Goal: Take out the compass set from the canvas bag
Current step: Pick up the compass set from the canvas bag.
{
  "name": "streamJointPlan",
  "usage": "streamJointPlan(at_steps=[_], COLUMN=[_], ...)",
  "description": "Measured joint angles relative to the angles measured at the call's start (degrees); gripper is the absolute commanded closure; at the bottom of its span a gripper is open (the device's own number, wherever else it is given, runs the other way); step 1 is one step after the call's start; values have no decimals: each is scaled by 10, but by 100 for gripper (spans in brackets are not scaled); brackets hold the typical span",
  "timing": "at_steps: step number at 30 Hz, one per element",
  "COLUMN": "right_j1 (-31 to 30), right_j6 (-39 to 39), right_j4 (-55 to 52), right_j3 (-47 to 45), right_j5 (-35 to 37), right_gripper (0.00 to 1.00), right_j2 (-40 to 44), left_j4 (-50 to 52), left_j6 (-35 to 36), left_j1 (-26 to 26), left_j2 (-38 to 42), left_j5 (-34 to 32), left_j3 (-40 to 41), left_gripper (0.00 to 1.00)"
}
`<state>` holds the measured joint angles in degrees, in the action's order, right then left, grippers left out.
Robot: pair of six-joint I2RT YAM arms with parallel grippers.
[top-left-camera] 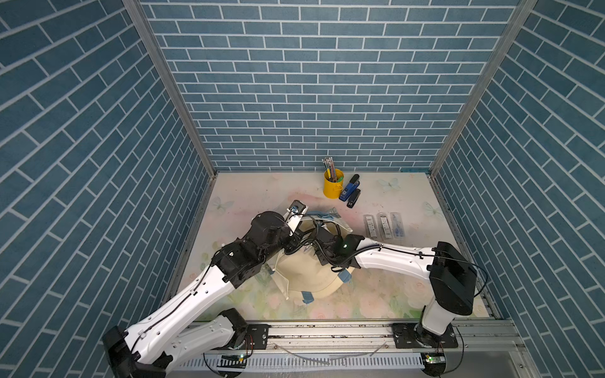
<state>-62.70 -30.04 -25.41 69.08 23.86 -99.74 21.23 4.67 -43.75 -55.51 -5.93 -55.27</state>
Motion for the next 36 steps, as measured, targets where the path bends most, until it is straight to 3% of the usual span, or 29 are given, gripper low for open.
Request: streamJointPlan(at_steps=[9, 14, 23, 31, 36], right_j1=[15, 16, 56, 60, 60], right_j6=[-82, -117, -189, -197, -198], right_j4=[10, 9, -3, -39, -47], right_j3=[36, 60, 106, 156, 162], right_j5=[-48, -63, -66, -56, -51], right_gripper=[33, 22, 21, 19, 29], right_j2=[-62, -89, -153, -191, -197], left_j4=[-21, -30, -23, -25, -27], left_j6=[1, 3, 4, 4, 5], left_j1=[1, 5, -4, -3, -3], left_j2=[-8, -8, -6, -7, -7], left_j5=[-18, -33, -6, -5, -4], left_j3=[10, 15, 19, 19, 21], left_gripper=[100, 100, 100, 100, 100])
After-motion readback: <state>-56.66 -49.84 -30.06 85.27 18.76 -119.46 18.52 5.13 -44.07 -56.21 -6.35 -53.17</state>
